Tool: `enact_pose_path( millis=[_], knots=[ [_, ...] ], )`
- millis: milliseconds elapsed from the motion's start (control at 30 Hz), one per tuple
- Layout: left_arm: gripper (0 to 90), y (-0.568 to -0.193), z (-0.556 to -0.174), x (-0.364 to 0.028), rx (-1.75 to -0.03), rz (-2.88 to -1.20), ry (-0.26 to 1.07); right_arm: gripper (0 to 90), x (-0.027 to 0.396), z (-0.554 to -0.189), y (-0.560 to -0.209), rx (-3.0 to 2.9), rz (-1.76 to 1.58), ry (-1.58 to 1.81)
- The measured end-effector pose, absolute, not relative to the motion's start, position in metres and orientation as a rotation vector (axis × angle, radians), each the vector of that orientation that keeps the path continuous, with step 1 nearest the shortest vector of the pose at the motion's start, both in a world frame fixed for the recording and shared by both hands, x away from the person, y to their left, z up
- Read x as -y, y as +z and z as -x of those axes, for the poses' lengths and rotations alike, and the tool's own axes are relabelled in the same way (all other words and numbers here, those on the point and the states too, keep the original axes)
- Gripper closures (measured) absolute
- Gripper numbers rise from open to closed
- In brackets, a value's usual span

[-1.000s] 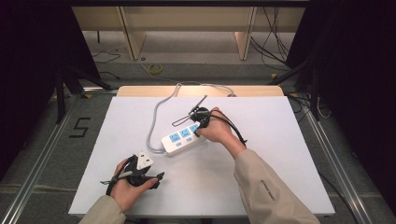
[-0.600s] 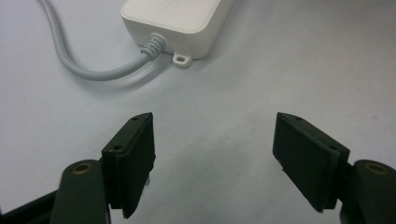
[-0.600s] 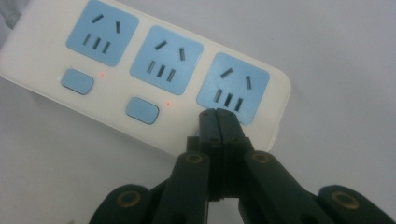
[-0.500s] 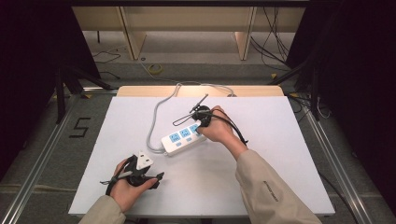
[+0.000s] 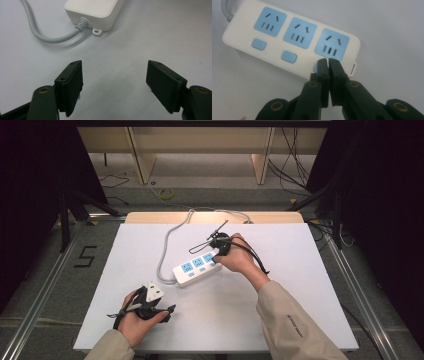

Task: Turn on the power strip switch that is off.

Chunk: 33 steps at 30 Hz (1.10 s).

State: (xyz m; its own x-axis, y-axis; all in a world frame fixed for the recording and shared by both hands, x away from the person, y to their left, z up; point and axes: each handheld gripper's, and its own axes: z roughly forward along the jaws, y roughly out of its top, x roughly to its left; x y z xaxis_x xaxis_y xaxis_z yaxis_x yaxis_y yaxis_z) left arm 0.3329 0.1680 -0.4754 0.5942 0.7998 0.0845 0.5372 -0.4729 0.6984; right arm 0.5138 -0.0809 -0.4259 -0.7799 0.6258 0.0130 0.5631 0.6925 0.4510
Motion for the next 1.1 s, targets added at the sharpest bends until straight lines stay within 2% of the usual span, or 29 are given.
enact_pose_path(
  millis=[733,1100],
  knots=[
    [29.5,-0.476,-0.332,-0.168,-1.058,-2.194,0.535,80.3,0.113,-0.493,-0.422,-2.734,-0.975,0.727],
    [29.5,-0.477,-0.333,-0.169,-1.058,-2.201,0.532,70.8,0.151,-0.469,-0.426,-2.704,-1.018,0.766]
  ],
)
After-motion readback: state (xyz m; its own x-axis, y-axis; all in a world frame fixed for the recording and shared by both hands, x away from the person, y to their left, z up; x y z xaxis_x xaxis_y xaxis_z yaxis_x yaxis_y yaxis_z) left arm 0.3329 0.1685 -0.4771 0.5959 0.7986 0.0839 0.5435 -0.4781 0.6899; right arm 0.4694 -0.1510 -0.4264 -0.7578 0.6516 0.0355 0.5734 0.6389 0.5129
